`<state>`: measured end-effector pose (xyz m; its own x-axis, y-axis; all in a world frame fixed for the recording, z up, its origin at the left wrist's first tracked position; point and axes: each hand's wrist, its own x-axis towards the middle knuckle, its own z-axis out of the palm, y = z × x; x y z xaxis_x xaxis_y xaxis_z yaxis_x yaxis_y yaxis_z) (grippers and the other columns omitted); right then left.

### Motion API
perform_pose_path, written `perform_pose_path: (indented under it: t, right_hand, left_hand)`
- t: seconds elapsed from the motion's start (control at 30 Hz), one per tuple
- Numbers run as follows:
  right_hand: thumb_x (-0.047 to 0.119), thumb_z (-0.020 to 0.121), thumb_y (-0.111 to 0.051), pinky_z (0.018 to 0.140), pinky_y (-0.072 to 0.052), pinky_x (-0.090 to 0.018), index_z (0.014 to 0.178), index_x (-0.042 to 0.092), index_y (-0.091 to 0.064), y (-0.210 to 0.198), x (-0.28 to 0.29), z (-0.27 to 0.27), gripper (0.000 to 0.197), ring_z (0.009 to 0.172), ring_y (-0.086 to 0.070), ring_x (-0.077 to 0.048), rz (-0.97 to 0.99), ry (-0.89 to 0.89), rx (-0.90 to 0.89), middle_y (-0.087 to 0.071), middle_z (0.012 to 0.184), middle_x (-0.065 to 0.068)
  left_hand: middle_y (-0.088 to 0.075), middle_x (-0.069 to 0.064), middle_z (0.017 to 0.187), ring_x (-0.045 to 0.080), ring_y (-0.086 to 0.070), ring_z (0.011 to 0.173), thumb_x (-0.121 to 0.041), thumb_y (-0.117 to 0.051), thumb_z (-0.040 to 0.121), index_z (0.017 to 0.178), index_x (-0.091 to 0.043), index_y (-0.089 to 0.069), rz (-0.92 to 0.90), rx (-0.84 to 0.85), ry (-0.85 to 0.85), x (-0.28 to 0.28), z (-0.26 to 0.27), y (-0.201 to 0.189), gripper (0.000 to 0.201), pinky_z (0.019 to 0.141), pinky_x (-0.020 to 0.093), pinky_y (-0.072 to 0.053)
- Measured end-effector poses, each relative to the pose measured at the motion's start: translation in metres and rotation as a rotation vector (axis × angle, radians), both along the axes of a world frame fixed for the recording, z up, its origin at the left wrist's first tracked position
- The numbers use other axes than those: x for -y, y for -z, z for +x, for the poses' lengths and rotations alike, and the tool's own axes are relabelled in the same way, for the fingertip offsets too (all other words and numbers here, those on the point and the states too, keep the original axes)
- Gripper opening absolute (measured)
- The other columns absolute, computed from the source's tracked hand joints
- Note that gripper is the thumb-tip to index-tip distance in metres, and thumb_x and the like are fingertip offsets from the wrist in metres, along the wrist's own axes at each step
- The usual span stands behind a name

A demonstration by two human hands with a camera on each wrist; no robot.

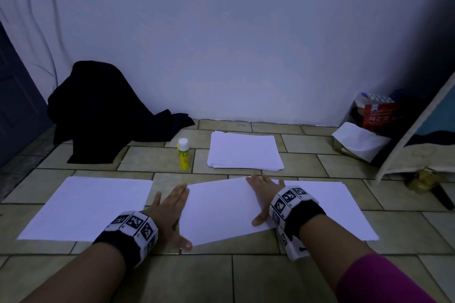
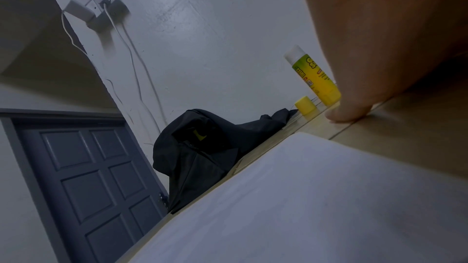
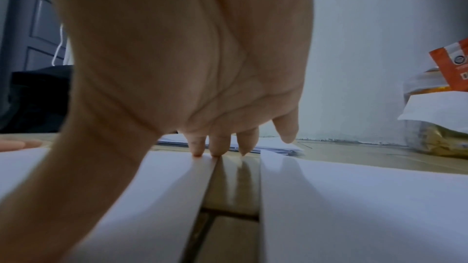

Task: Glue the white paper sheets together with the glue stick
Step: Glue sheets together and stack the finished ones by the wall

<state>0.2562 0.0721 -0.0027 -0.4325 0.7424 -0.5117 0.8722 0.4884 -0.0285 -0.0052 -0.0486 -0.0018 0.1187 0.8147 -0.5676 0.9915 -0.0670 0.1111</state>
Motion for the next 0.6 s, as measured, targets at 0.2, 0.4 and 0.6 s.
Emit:
perform_pose_path:
  t: [0.2, 0.4, 0.6]
  right_hand:
    - [0.045, 0.059, -0.087, 0.114, -0.006, -0.059, 0.151, 0.021, 0.012, -0.004, -0.003, 0.003, 0.138, 0.147, 0.008, -0.023, -0.018, -0.058, 0.032, 0.013, 0.159, -0.001]
    - [0.043, 0.055, -0.089, 0.115, -0.008, -0.058, 0.151, 0.021, 0.008, -0.005, -0.001, 0.003, 0.139, 0.148, -0.002, -0.025, 0.003, -0.038, 0.003, 0.004, 0.16, -0.002]
    - [0.035, 0.053, -0.092, 0.115, -0.017, -0.049, 0.151, 0.018, 0.007, -0.023, 0.007, -0.001, 0.14, 0.144, -0.018, -0.033, -0.001, -0.019, -0.045, -0.013, 0.158, -0.006]
  left_hand:
    - [0.034, 0.005, 0.154, 0.021, 0.028, 0.143, -0.065, -0.067, 0.074, 0.145, -0.007, 0.03, -0.011, -0.01, -0.002, -0.001, -0.001, 0.002, 0.134, 0.114, 0.047, 0.016]
    - [0.033, 0.007, 0.155, 0.022, 0.028, 0.143, -0.068, -0.066, 0.072, 0.145, -0.005, 0.03, -0.004, -0.03, -0.013, -0.001, 0.0, 0.005, 0.136, 0.114, 0.047, 0.016]
    - [0.034, 0.009, 0.154, 0.024, 0.028, 0.143, -0.069, -0.068, 0.069, 0.144, -0.003, 0.03, 0.012, -0.052, -0.032, -0.001, 0.002, 0.006, 0.14, 0.115, 0.048, 0.014]
